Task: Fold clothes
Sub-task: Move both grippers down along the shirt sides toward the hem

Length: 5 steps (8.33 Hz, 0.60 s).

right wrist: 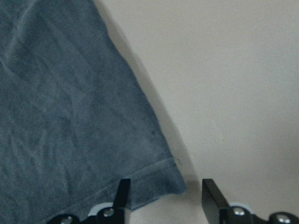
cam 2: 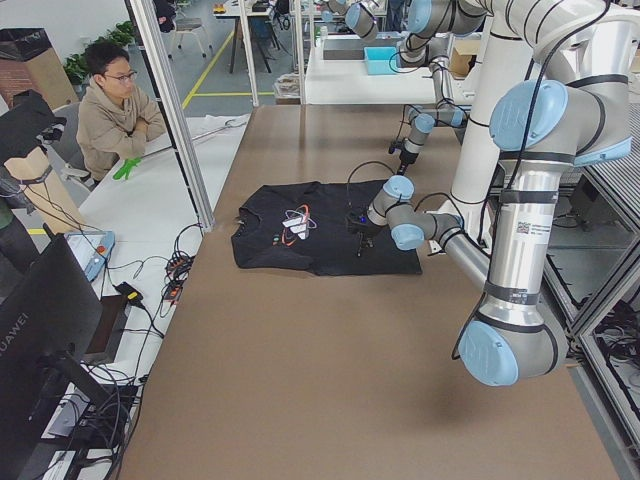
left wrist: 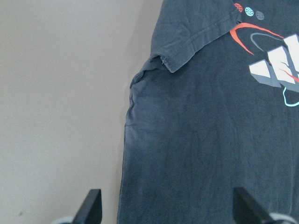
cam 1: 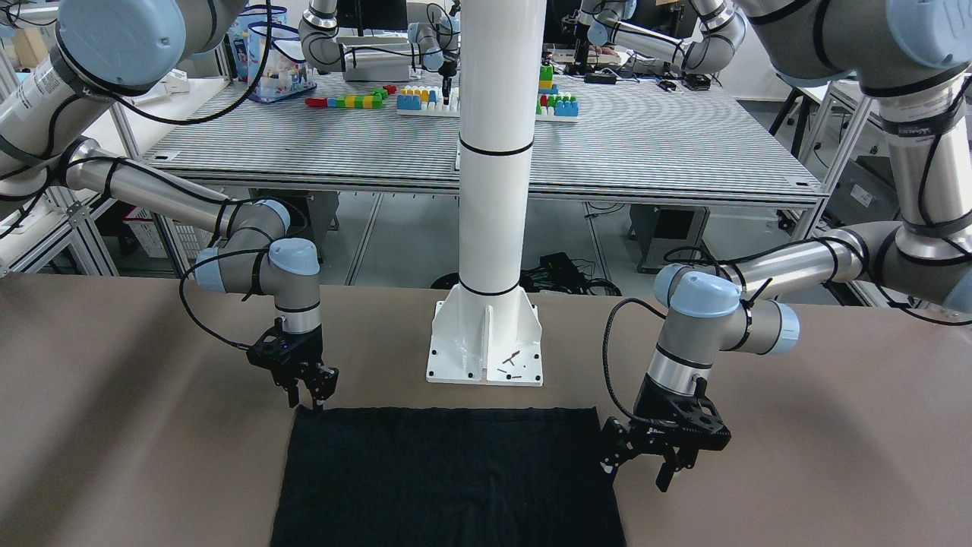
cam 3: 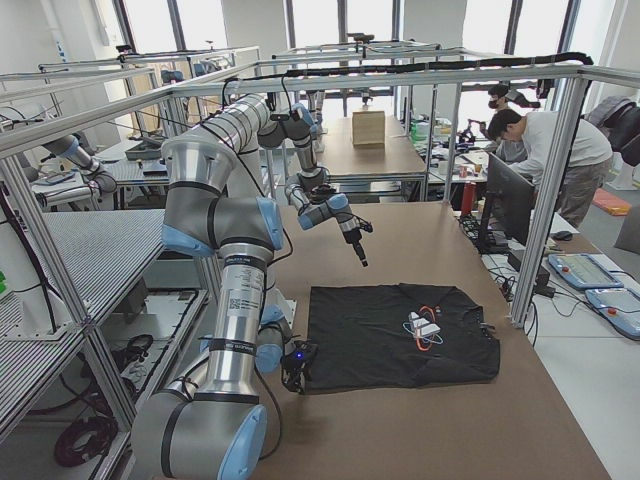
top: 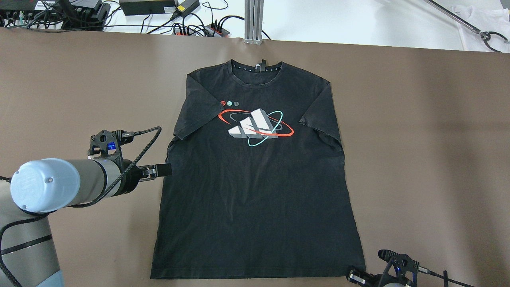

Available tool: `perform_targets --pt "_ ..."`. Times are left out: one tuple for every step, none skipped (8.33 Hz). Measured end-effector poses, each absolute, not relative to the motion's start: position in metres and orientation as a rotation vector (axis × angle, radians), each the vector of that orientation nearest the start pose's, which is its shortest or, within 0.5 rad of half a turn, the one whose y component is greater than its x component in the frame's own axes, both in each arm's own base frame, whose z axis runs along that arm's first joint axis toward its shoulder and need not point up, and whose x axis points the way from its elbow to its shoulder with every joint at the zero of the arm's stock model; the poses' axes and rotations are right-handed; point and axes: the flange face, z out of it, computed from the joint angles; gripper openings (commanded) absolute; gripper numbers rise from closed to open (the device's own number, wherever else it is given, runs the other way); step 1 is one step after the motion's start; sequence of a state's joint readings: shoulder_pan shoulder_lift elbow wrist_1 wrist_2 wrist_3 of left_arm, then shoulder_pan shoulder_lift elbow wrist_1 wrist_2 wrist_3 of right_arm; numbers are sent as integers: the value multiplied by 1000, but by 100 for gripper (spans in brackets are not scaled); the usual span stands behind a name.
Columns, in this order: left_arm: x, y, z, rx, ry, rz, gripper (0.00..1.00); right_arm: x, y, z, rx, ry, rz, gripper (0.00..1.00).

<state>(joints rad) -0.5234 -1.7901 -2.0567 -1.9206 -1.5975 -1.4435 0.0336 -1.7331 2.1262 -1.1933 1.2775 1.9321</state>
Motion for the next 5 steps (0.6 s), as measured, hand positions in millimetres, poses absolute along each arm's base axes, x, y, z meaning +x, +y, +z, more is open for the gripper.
perform_targets --pt "391 -376 285 318 1013 -345 100 -426 -177 432 156 -807 485 48" --pt "391 -377 285 319 1012 -346 100 -425 -178 433 159 -807 484 36" --pt "391 -377 285 320 1012 -347 100 -425 -178 433 164 -804 477 22" --pt "391 -377 285 321 1011 -347 100 -424 -179 434 168 -803 471 15" --pt "391 -377 285 321 1011 -347 100 -424 -179 434 170 -802 468 0"
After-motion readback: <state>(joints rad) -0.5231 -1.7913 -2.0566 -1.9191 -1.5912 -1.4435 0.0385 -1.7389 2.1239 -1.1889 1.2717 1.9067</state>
